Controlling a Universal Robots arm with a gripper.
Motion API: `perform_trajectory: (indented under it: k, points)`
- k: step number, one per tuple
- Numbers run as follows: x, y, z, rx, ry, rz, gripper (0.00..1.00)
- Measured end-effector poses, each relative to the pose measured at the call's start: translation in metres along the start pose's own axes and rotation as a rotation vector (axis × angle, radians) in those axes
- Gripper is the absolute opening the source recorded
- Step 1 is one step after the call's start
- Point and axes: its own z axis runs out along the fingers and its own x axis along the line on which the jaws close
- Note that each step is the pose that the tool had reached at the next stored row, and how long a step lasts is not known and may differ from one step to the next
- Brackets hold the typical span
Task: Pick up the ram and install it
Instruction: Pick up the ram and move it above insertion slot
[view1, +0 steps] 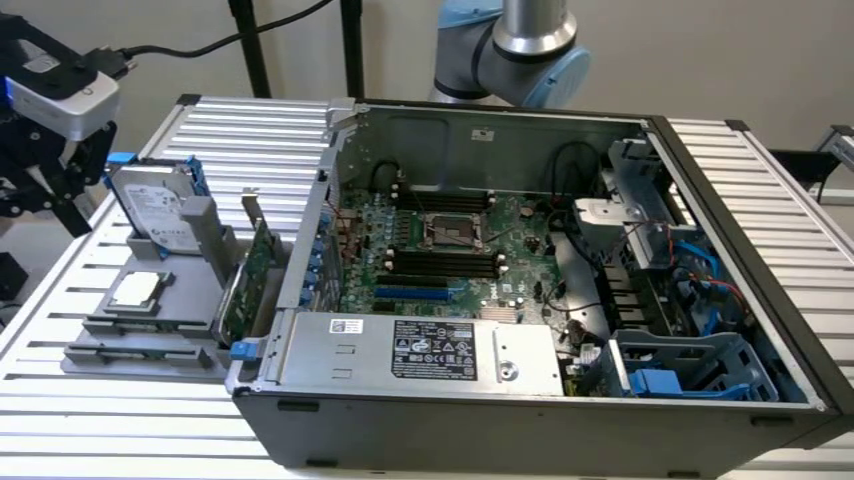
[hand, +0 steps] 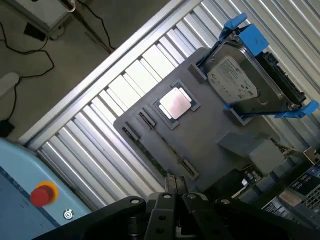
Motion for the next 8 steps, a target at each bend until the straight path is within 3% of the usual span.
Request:
perform_trajectory:
  k: [8]
  points:
    - [0.0000,0.0000,0.0006,-0.0070,0.0090,-0.129,0.11]
